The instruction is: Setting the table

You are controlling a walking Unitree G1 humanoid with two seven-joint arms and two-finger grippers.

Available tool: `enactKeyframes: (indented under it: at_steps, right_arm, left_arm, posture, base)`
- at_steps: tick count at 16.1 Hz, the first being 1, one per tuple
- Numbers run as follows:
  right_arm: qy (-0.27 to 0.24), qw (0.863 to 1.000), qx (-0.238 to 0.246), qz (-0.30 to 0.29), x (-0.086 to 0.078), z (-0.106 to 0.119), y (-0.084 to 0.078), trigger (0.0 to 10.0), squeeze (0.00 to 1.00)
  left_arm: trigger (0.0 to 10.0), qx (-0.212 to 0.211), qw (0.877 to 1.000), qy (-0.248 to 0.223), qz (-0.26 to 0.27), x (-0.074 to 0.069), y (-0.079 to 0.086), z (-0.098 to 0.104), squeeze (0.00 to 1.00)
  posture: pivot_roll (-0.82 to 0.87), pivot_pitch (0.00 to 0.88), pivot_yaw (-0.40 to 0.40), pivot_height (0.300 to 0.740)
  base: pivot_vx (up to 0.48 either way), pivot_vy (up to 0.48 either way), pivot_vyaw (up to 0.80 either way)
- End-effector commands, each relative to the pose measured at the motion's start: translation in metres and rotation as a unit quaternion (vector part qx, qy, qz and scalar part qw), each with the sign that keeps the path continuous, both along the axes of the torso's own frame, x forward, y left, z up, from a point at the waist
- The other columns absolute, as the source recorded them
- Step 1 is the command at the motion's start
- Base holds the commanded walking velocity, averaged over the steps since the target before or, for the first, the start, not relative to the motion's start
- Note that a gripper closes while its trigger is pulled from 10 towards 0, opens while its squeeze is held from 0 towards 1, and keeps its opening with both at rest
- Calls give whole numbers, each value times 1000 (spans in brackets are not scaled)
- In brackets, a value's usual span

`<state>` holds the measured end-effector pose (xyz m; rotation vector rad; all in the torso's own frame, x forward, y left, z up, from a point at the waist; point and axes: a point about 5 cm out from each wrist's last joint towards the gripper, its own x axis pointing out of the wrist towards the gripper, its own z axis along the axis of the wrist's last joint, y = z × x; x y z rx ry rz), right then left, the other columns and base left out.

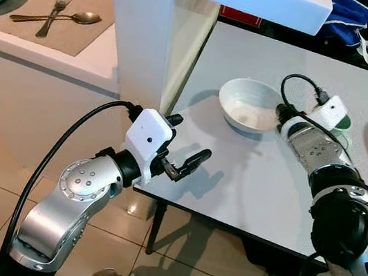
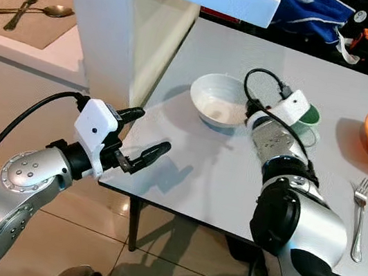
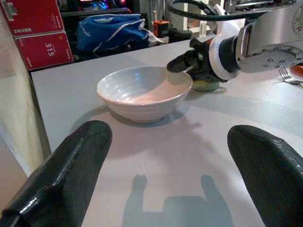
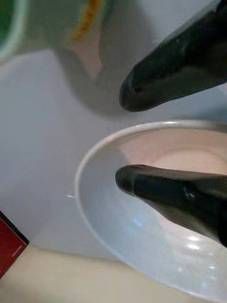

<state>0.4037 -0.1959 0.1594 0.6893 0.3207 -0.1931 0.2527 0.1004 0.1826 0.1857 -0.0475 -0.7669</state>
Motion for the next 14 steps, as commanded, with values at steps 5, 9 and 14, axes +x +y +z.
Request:
enactKeyframes:
  at_steps: [5,9,14]
  right_arm:
    - [-97,987,-129,16,7,32,-9,10000,0]
    - [-249,944,-216,-14,-18,57,-6,10000,0]
    - [-329,895,-265,146,-141,28,44,10000,0]
  left_arm:
    - [10000,3,998,-42,39,5,5,8,0]
    - [10000,-5,989,-70,133,10,20,10,0]
    - [10000,-6,979,-47,197,-12,41,-8,0]
  posture:
    - [156,28,-87,740]
    - [138,23,-81,740]
    - [88,42,-51,740]
  base:
    - [0,0,0]
    - [0,0,0]
    - [0,312,0]
